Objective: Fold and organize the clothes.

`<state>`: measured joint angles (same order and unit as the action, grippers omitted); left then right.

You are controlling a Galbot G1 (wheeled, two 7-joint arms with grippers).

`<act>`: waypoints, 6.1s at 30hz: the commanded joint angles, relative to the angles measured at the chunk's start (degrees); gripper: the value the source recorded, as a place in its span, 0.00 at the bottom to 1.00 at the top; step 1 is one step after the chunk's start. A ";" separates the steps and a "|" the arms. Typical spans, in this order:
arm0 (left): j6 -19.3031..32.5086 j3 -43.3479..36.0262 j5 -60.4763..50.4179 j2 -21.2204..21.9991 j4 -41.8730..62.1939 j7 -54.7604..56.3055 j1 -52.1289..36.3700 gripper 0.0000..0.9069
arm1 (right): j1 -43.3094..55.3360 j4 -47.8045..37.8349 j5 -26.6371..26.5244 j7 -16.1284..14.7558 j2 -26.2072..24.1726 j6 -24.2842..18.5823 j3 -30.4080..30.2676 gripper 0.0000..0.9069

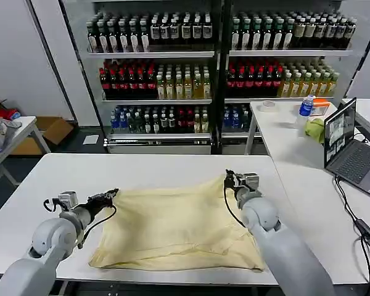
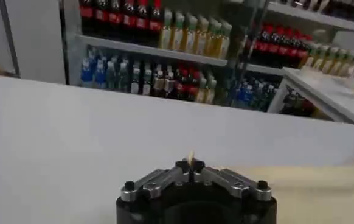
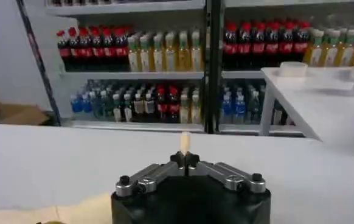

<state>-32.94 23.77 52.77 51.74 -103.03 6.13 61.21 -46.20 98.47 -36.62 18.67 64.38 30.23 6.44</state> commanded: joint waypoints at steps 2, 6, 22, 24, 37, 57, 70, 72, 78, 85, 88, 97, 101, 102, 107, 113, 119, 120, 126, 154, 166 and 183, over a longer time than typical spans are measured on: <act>-0.02 4.00 -0.10 -0.26 -8.40 -0.25 9.10 0.02 | -14.47 14.59 -0.27 0.08 -6.19 0.52 5.52 0.00; 0.03 5.19 -2.02 -0.14 -10.88 -0.83 13.53 0.02 | -19.91 18.39 -0.12 0.00 -6.66 1.17 7.73 0.00; -0.08 6.02 -7.84 0.33 -12.38 -2.81 19.79 0.01 | -30.92 23.53 1.36 0.05 -5.72 2.84 12.37 0.00; -0.07 6.02 -8.28 0.52 -12.26 -2.87 20.16 0.01 | -31.19 23.40 1.37 0.18 -5.65 2.85 12.38 0.00; 0.09 5.23 -11.10 1.93 -9.36 -3.02 19.45 1.00 | -30.30 20.71 3.21 0.66 -3.78 2.90 10.86 1.00; 3.88 10.14 -13.24 8.32 -16.54 0.60 23.57 1.00 | -36.84 27.82 10.41 0.45 -3.61 0.78 13.77 1.00; 6.46 12.22 -16.10 17.07 -21.95 4.84 31.72 1.00 | -39.49 28.79 11.44 0.62 -2.80 0.10 15.37 1.00; 6.42 11.69 -15.81 18.27 -21.75 5.51 31.79 1.00 | -39.60 28.85 11.48 0.67 -2.57 0.10 15.38 1.00; 7.04 10.19 -16.44 21.09 -20.24 6.28 31.96 1.00 | -40.21 28.89 11.44 0.62 -2.59 -0.02 16.01 1.00; 7.87 9.65 -18.81 22.07 -17.21 7.06 31.35 1.00 | -40.40 28.87 11.45 0.63 -2.33 -0.17 15.91 1.00; 8.20 9.12 -20.54 22.48 -15.38 7.21 31.26 1.00 | -40.24 28.74 11.45 0.67 -2.30 -0.17 15.71 1.00; 8.89 7.70 -21.84 23.89 -13.84 7.41 30.35 0.16 | -39.90 28.87 11.28 0.90 -2.34 -0.16 15.26 1.00; 9.30 7.47 -21.42 24.05 -13.33 7.33 29.83 0.04 | -39.95 29.07 10.94 1.11 -2.68 -0.15 15.50 1.00; 9.36 7.43 -21.17 24.02 -13.34 7.27 29.82 0.03 | -39.99 29.12 10.85 1.15 -2.72 -0.16 15.61 1.00; 9.34 7.63 -17.98 24.15 -13.11 7.07 29.63 0.03 | -40.20 29.57 10.35 1.47 -2.87 -0.10 16.01 1.00; 9.53 8.08 -14.96 24.23 -12.89 7.02 29.51 0.02 | -40.92 30.24 10.19 1.70 -2.99 -0.09 16.51 1.00; 9.94 8.99 -12.16 24.33 -12.98 6.94 29.33 0.02 | -41.56 30.84 9.81 1.89 -3.24 -0.11 17.31 1.00; 10.08 9.24 -11.87 24.29 -13.25 6.83 29.34 0.02 | -41.61 30.92 9.75 1.90 -3.28 -0.13 17.41 1.00; 9.99 12.96 -9.59 22.87 -13.76 6.80 28.34 0.02 | -41.61 31.01 9.41 1.85 -3.19 -0.37 18.00 1.00; 3.39 28.66 -4.54 12.27 -20.79 5.86 24.45 0.01 | -37.97 29.05 7.08 1.33 -5.98 -0.92 15.97 1.00; 2.31 16.53 4.94 20.01 -26.97 8.70 23.60 0.01 | -38.29 28.87 7.15 1.27 -6.08 -1.25 15.42 1.00; 4.40 0.05 -3.79 25.23 -20.30 9.55 17.58 0.01 | -38.42 28.26 7.89 1.29 -5.00 -1.33 15.17 1.00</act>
<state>-29.20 32.24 51.97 74.86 -125.88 15.39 81.59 -84.65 126.87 -28.76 19.93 59.35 28.89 21.56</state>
